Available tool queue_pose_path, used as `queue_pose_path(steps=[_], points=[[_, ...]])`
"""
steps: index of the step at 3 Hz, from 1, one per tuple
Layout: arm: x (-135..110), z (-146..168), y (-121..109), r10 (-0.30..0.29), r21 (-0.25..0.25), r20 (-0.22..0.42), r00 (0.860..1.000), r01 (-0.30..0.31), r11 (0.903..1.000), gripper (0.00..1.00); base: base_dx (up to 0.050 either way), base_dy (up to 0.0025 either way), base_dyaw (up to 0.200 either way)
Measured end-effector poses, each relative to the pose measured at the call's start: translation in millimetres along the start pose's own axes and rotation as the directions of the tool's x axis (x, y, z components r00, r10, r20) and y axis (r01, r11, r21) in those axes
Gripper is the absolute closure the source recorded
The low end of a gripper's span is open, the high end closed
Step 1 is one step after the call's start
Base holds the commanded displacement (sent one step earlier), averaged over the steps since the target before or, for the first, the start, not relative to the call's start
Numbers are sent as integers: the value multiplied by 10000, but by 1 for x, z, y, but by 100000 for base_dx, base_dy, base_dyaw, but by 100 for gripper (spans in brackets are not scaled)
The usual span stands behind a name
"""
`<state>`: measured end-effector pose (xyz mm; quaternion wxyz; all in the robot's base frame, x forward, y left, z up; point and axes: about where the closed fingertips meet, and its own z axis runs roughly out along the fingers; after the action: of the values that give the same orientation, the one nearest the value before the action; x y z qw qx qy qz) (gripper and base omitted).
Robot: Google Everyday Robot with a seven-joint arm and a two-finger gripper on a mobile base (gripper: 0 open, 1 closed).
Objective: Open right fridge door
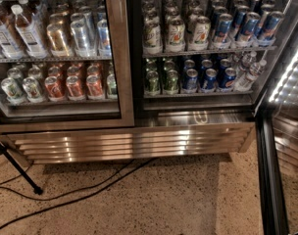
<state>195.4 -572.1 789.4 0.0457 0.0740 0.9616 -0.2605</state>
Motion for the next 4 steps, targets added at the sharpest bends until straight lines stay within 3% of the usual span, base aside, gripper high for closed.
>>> queue_pose_path(steps=[1,2,3,4], points=[[45,62,-6,-178,43,-1773,9840,188,9998,0,0,0,0],[98,147,-3,-557,-391,-3747,9255,443,9983,0,0,0,0],[138,204,4,-778,-855,-5024,8611,401,9955,0,0,0,0],[159,224,6,-790,-1068,-5464,8338,242,9940,0,0,0,0]])
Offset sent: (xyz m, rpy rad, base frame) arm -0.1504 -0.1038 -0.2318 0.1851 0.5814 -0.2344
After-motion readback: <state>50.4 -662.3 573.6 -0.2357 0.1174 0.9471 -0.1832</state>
